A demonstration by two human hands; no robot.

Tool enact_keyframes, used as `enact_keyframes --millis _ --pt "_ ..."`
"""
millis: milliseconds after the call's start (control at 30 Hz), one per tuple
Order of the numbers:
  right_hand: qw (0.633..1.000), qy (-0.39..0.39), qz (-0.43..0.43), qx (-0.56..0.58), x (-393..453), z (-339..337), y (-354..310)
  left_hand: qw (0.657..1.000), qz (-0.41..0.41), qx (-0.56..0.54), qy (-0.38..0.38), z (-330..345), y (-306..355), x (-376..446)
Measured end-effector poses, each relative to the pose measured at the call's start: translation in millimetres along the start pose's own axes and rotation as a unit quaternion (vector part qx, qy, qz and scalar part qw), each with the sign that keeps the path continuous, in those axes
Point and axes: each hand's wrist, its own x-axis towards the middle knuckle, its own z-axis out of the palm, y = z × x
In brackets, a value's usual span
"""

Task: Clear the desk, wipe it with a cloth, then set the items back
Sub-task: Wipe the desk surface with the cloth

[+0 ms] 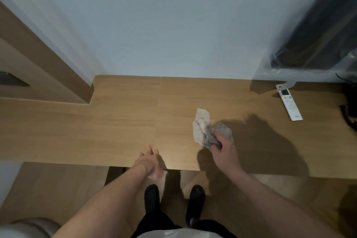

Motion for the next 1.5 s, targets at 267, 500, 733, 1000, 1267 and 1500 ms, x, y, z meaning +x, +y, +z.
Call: enact_keyframes --millis 267,500,733,1000,1267,1500 --pt "0.979 -0.112 0.057 -0.163 4.4 101.1 -10.2 0.987 0.033 0.154 0.019 -10.9 -19.2 1.0" --pt "0.996 -0.072 0.019 -0.058 -92.5 137.3 5.0 0.985 0.066 0.155 0.028 -2.5 -34.3 3.0" --pt "0.991 0.111 0.074 -0.012 -82.6 50.4 29.6 0.982 0.076 0.169 0.028 1.1 -38.8 7.1" --pt "0.978 0.097 0.175 -0.05 -44.4 48.2 45.0 0.972 0.158 0.173 0.028 3.4 -78.4 -6.1" --pt "0.983 0.071 0.163 -0.035 -89.0 237.6 -77.4 0.971 0.184 -0.058 0.143 51.3 -178.6 -34.0" --pt "0.973 -0.138 0.133 0.126 -82.6 259.0 -161.5 0.944 0.116 -0.174 0.257 44.5 -231.0 -35.5"
